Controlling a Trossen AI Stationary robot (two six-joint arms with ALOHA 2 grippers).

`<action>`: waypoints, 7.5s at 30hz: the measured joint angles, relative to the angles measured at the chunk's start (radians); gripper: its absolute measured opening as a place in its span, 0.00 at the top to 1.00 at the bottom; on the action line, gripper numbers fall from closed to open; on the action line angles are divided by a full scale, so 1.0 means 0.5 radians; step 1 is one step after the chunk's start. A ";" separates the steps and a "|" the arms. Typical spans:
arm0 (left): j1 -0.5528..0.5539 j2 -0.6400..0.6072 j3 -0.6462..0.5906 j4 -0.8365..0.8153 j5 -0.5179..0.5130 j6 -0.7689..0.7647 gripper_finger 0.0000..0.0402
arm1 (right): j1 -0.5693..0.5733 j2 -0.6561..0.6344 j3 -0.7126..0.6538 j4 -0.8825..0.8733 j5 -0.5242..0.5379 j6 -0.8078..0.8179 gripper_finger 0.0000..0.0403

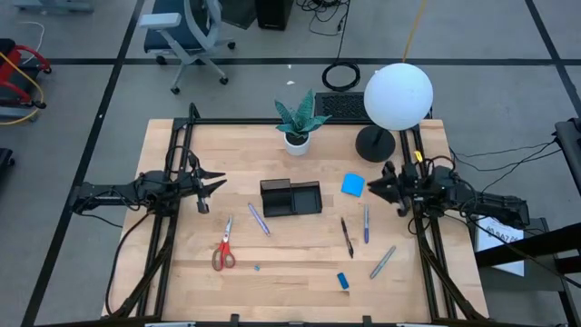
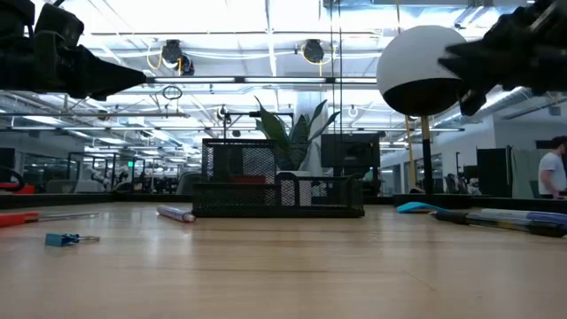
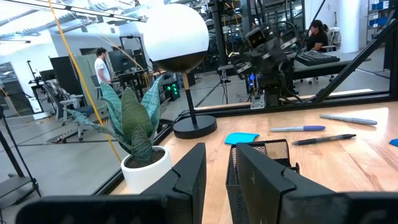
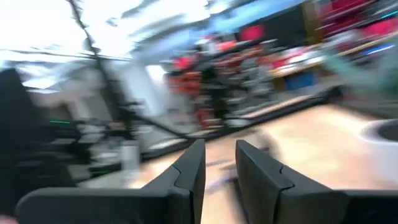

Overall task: Pick and place office supplies into organizer
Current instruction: Put the gray pen into the top left section of the desk organizer

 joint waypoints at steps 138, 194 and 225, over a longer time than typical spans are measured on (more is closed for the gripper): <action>0.000 0.000 0.000 0.000 0.000 0.000 0.76 | 1.885 3.081 2.148 -2.542 0.460 -0.329 0.60; 0.000 0.000 -0.001 0.000 0.001 0.000 0.76 | 2.089 3.262 1.823 -1.988 0.442 -0.439 0.88; 0.000 0.000 0.000 0.000 0.001 0.000 0.76 | 1.998 3.256 1.823 -1.705 0.393 -0.344 0.93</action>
